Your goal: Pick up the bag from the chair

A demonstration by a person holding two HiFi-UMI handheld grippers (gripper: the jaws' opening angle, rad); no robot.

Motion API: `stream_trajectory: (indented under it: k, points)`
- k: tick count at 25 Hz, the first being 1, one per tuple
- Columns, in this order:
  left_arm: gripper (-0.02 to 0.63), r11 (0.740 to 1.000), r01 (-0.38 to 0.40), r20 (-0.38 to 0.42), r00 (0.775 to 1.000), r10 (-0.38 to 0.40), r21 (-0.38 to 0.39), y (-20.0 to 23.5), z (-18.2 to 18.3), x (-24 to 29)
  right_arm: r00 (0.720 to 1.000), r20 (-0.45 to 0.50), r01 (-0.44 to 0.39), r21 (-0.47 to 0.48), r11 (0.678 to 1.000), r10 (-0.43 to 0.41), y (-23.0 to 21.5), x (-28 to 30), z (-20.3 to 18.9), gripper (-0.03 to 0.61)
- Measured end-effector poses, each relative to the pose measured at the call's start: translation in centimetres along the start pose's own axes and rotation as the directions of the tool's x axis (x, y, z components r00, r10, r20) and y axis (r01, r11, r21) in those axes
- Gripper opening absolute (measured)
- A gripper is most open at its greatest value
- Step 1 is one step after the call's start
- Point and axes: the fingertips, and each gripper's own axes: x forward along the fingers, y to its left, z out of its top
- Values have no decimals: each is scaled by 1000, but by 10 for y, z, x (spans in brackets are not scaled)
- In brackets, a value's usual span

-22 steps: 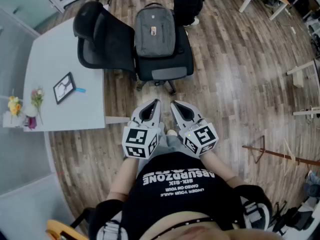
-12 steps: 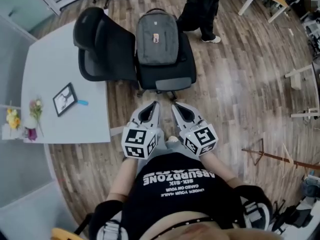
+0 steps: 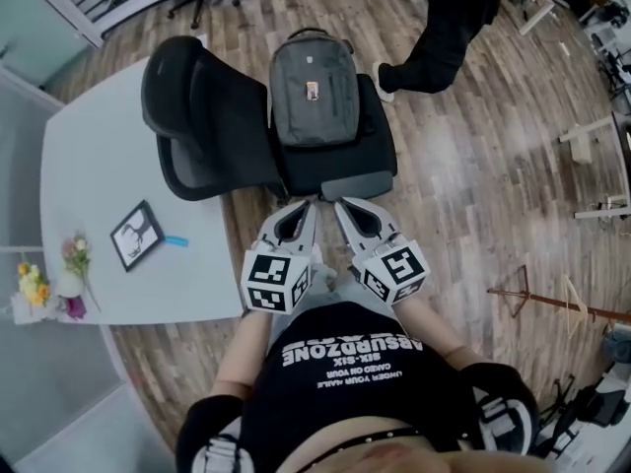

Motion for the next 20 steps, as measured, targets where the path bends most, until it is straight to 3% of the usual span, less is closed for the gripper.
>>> stream_trajectory:
  k: [5,16,20]
  points:
    - [18,999,26,-30,999,-25,18,18,-2,12,998,-9,59,23,998,-59,-15,14,-4,15]
    - [18,998,50,-5,999,-50,-38,58,15,50,988,-32,150,12,989,-149,-60,41,-1,16]
    - [18,997,69,-16,997,-70,-44,68,27,80,993,-11,118,64,991,-117,-79,62,4,17]
